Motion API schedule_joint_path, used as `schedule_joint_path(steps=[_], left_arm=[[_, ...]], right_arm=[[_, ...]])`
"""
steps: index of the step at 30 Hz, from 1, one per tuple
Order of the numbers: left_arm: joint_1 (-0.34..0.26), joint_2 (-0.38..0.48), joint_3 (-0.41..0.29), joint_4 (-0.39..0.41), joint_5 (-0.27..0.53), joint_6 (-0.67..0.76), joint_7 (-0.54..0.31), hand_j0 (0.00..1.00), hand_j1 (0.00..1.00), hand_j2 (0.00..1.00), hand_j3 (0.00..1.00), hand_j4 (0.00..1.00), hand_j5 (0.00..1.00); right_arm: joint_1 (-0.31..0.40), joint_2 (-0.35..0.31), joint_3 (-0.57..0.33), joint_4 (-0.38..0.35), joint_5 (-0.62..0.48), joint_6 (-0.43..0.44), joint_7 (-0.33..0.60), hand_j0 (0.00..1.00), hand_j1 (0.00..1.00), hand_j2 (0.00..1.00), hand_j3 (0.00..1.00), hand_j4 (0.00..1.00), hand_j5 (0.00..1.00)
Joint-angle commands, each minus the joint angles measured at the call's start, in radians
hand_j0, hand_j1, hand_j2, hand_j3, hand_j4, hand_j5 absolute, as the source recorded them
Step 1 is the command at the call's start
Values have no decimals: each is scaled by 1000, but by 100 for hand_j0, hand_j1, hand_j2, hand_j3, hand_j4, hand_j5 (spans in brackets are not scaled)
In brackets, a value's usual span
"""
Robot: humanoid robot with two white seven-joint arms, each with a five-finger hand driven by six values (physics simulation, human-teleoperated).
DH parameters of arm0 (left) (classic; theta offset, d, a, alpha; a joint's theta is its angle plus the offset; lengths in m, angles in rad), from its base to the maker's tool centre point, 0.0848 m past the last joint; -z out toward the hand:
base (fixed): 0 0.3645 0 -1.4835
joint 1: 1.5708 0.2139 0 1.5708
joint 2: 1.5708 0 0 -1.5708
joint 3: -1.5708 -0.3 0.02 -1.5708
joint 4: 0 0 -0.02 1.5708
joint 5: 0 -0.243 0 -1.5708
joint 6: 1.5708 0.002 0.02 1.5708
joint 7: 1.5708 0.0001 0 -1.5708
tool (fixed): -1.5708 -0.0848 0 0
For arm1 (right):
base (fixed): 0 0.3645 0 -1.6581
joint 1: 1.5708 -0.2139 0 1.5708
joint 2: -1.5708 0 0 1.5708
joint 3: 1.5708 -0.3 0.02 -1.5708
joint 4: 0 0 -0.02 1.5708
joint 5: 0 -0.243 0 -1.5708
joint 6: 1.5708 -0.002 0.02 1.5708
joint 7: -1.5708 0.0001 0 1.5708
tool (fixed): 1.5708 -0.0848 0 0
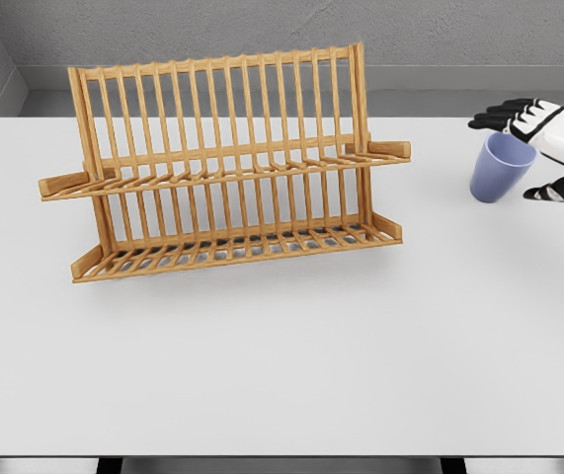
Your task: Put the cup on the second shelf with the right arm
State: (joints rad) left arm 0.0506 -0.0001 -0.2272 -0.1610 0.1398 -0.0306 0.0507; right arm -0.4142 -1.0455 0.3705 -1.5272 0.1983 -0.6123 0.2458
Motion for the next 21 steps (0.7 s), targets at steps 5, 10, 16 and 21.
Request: schedule_joint_path(steps=[5, 10, 16, 21], left_arm=[[0, 0, 0, 0, 0, 0, 0, 100, 100, 100, 100, 100, 100], [0, 0, 0, 0, 0, 0, 0, 100, 100, 100, 100, 100, 100], [0, 0, 0, 0, 0, 0, 0, 100, 100, 100, 100, 100, 100], [0, 0, 0, 0, 0, 0, 0, 100, 100, 100, 100, 100, 100]], right_arm=[[9, -68, -5, 12, -20, 1, -14, 100, 100, 100, 100, 100, 100], [14, -71, -8, 96, -8, 1, 131, 100, 100, 100, 100, 100, 100], [-189, -28, 57, 156, -7, 66, 365, 100, 100, 100, 100, 100, 100], [-396, 74, 327, 328, -7, 69, 365, 100, 100, 100, 100, 100, 100]])
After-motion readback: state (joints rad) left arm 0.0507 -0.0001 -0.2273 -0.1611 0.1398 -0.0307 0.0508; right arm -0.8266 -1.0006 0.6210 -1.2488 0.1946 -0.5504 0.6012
